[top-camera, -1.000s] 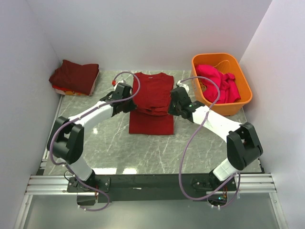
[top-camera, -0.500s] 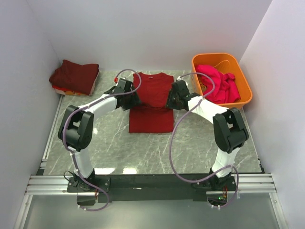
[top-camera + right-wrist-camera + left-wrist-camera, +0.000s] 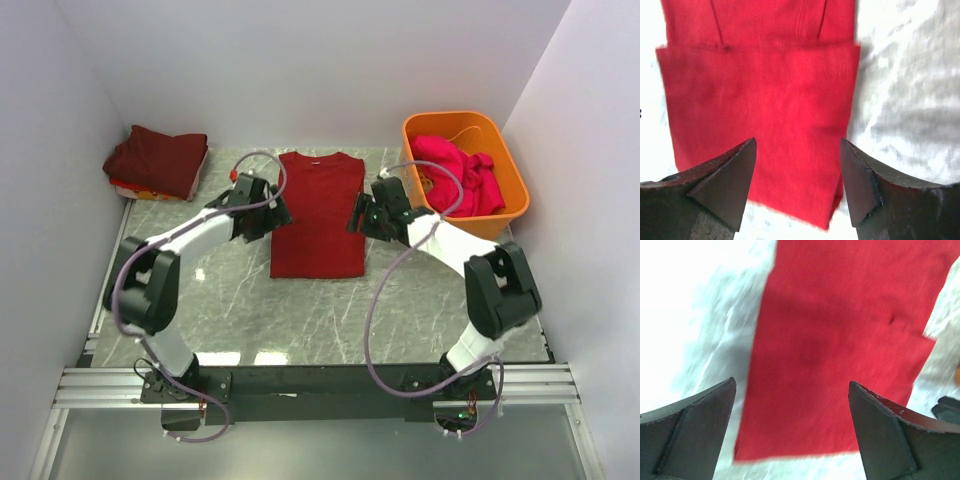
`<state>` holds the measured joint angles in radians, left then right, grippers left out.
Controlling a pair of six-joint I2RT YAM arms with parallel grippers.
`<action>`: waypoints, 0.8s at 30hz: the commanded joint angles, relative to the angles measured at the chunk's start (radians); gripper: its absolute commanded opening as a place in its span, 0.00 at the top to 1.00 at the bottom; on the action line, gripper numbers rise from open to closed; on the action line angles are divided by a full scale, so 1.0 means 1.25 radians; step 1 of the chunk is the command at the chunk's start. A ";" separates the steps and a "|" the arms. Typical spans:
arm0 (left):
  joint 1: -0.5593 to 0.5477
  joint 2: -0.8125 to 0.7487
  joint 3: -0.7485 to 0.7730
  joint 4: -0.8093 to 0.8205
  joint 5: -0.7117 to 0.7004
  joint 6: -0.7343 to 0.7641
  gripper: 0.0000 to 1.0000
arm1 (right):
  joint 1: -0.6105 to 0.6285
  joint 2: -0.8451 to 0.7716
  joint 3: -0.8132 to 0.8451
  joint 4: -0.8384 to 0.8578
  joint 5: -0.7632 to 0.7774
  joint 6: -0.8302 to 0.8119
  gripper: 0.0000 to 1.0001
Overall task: Fold and stack the t-shirts
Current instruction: Fold the tshirt
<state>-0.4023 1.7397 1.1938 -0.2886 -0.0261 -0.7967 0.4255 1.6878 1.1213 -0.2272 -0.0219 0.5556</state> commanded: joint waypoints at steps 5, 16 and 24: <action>-0.002 -0.177 -0.199 0.021 0.060 -0.012 0.01 | 0.004 -0.138 -0.184 0.053 -0.154 0.022 0.29; -0.001 -0.222 -0.393 0.106 0.147 -0.057 0.23 | 0.003 -0.144 -0.299 0.111 -0.195 0.041 0.48; -0.002 -0.168 -0.394 0.143 0.178 -0.052 0.59 | 0.002 -0.097 -0.297 0.119 -0.190 0.053 0.63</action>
<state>-0.4019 1.5082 0.7067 -0.1581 0.1608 -0.8627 0.4274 1.5536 0.7513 -0.1184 -0.2558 0.6128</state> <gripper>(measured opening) 0.426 0.380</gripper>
